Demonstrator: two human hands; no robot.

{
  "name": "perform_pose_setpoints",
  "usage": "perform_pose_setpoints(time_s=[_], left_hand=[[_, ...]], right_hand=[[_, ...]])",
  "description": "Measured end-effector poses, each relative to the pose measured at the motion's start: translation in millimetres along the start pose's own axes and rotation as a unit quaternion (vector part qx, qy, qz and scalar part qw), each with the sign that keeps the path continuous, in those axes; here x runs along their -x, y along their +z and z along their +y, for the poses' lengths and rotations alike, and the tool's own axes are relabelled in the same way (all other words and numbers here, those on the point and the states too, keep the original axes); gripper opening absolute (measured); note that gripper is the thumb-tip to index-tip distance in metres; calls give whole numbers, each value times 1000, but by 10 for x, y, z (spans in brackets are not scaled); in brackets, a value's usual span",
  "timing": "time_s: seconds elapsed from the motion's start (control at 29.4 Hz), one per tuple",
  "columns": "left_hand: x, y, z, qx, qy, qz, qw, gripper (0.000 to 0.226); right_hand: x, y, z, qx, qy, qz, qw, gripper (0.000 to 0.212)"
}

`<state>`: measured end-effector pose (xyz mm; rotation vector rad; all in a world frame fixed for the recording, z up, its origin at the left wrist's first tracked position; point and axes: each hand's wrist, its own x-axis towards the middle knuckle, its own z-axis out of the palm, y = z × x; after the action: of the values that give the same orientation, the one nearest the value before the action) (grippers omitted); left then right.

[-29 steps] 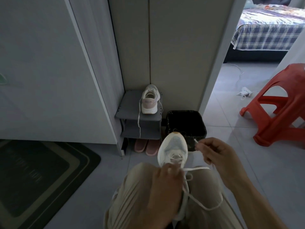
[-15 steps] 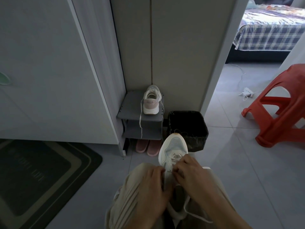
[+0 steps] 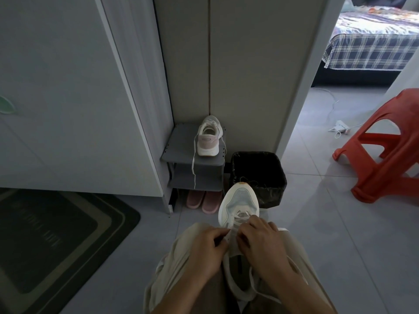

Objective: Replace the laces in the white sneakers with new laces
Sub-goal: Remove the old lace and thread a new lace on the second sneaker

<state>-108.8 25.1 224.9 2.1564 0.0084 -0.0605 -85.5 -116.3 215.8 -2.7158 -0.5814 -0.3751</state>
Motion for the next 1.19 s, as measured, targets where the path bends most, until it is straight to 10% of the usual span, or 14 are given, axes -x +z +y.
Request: perform_pose_setpoints(time_s=[1.19], left_hand=[[57,58,-23,61,-39,13,997,21]], right_hand=[[-71,98,-37,46,5,12,999,15]])
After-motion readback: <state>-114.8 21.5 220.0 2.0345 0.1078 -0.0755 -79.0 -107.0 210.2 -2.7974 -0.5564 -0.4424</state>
